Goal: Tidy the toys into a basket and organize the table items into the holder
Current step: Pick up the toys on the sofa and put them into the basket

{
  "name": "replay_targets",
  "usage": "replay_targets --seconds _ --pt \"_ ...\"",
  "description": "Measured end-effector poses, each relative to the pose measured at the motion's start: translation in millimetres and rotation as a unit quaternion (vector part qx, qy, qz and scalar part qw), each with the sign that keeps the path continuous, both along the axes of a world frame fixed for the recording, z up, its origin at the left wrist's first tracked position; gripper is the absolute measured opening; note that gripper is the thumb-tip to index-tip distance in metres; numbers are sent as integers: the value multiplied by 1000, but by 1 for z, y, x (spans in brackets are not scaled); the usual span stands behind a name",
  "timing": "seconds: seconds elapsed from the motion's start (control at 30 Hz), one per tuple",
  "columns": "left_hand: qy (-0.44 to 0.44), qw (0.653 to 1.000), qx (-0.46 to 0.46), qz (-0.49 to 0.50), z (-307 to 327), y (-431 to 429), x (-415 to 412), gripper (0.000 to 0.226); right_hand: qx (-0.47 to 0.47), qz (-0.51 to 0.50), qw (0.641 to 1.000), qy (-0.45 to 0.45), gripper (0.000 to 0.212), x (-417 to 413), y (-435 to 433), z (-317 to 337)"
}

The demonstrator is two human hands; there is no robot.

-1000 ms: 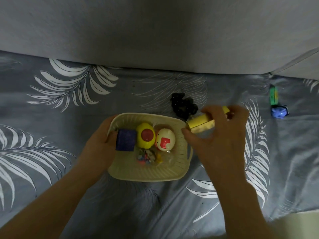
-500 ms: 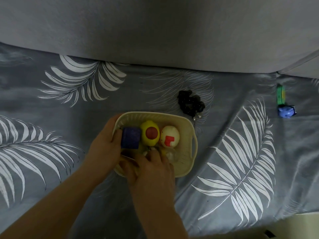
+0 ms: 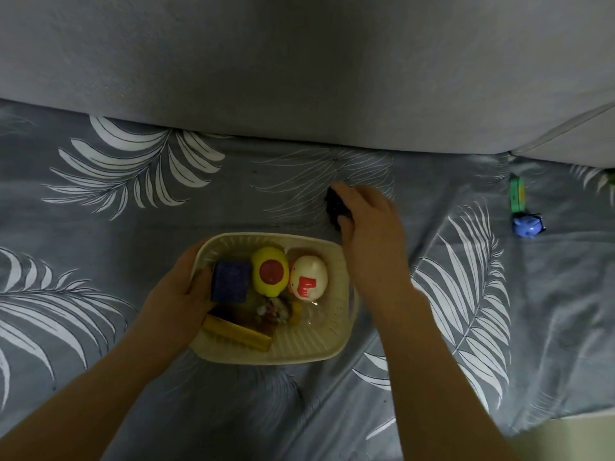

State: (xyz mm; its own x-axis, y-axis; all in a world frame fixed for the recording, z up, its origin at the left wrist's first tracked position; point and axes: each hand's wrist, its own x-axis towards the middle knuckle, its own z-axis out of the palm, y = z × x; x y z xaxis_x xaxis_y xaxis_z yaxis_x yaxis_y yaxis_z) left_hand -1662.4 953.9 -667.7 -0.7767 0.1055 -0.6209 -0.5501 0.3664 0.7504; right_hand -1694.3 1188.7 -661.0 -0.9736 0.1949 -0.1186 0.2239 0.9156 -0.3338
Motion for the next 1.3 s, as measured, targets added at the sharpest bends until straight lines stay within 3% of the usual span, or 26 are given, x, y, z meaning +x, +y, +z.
replay_targets --seconds 0.13,0.2,0.37,0.53,0.63,0.8,0.9,1.03,1.17,1.3 --pt "11 999 -41 -24 -5 1 -3 20 -1 43 983 -178 51 -27 26 -41" --pt "7 997 -70 -32 -9 -1 -4 27 1 39 980 -196 44 -31 27 -50" --pt "-15 991 -109 -71 -4 -2 -7 33 11 3 992 -125 30 -26 25 -36" --pt "-18 990 -111 -85 15 -1 -6 33 -15 24 996 90 29 2 -7 21" --pt "-28 995 -74 -65 41 -2 -5 30 -35 55 985 159 24 36 -44 72" --pt "-14 996 -54 -69 86 -5 -3 13 -37 146 981 123 18 87 -86 94" --pt "14 995 -53 -79 129 -7 -2 19 -69 175 980 56 21 106 -90 124" --pt "55 990 -50 -116 200 -14 8 23 -101 111 982 117 18 130 -86 213" --pt "64 986 -47 -149 259 -20 19 22 -56 28 981 182 30 150 -71 273" --pt "88 972 -40 -214 324 -21 34 24 4 -92 985 147 47 186 -57 332"
